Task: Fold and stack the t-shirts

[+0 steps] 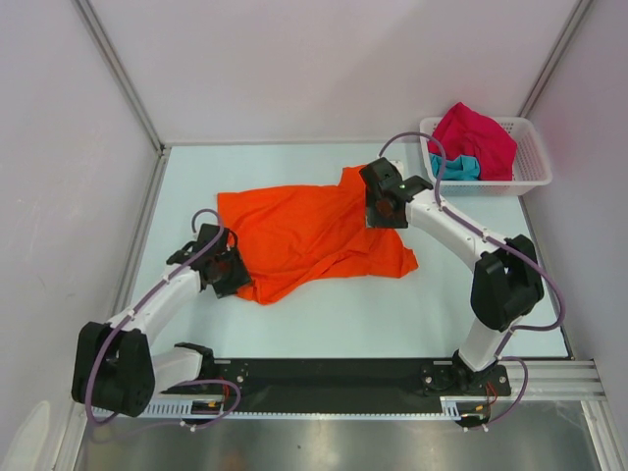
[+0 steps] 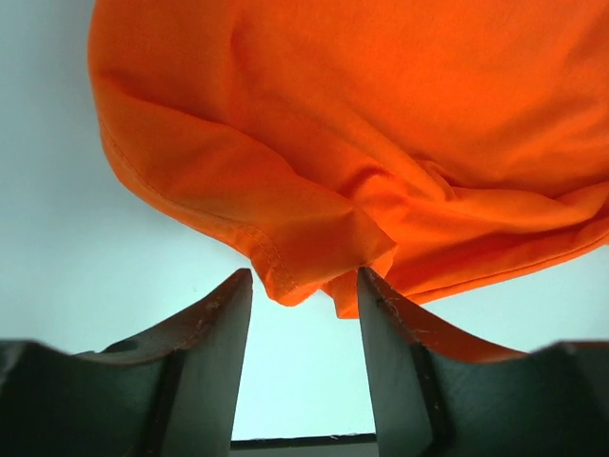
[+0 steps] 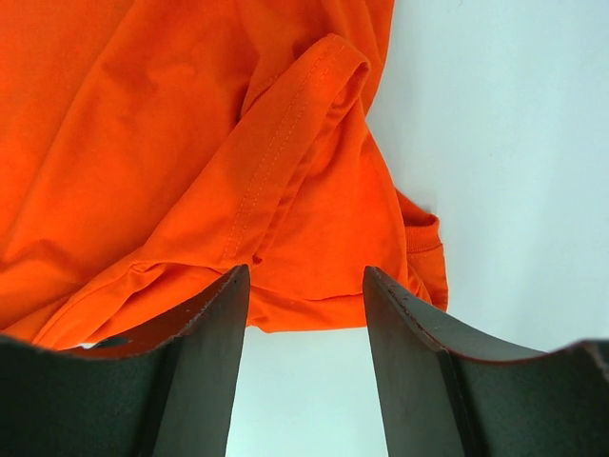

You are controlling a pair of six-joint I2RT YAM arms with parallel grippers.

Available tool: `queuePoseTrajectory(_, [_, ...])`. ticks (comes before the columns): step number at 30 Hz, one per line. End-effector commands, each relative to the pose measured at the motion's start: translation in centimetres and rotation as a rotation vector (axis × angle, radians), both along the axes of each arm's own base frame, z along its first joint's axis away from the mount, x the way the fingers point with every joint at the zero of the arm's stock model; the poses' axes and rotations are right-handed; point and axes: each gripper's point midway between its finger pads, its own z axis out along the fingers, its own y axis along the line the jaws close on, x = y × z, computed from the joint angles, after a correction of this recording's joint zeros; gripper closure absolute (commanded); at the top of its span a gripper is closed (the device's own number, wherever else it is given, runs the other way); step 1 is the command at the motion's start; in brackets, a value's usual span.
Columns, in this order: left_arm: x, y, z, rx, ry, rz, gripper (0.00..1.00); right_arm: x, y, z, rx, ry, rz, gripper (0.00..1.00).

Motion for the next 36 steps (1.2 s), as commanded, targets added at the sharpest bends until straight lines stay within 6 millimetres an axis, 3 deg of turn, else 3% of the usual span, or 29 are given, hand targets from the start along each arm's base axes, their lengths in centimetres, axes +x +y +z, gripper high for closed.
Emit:
queuePoseTrajectory(1, [0.4,-0.3,-0.5,-0.008,-0.007,-0.001,0.44,0.0,-0.3,1.4,0.003,-0.039,-0.012,0.44])
queuePoseTrajectory(7, [0.3,-0.7,-1.4,-0.023,0.003,-0.011,0.49,-0.1,-0.2,1.2,0.004,-0.033,-0.013,0.44])
queuePoseTrajectory(10, [0.1,-0.8,-2.3,-0.031,0.017,-0.012,0.67,-0.2,-0.2,1.2,0.002,-0.03,-0.013,0.44])
queuePoseTrajectory(11, [-0.1,-0.8,-2.6,-0.033,0.027,-0.009,0.78,-0.3,-0.3,1.1,-0.003,-0.027,-0.013,0.44])
queuePoseTrajectory(15, [-0.1,-1.1,-2.5,-0.049,0.025,-0.013,0.97,-0.4,-0.5,1.2,-0.009,-0.027,-0.016,0.44])
queuePoseTrajectory(21, [0.9,-0.8,1.3,-0.038,-0.055,-0.005,1.0,-0.4,-0.6,1.5,-0.008,-0.034,-0.019,0.45])
queuePoseTrajectory(24, [2.8,-0.6,6.0,-0.024,-0.156,-0.004,1.0,-0.5,-0.6,1.5,-0.01,-0.034,-0.017,0.45])
queuePoseTrajectory(28, [3.8,-0.2,10.1,-0.016,-0.23,0.0,1.0,-0.7,-0.8,1.9,-0.008,-0.046,-0.015,0.45])
queuePoseTrajectory(30, [4.3,0.1,11.3,-0.015,-0.251,0.008,1.0,-0.8,-1.1,2.0,-0.013,-0.046,-0.017,0.45])
queuePoseTrajectory(36, [5.6,2.2,10.9,0.039,-0.236,0.066,1.0,-1.0,-1.9,3.1,-0.018,-0.068,-0.021,0.44])
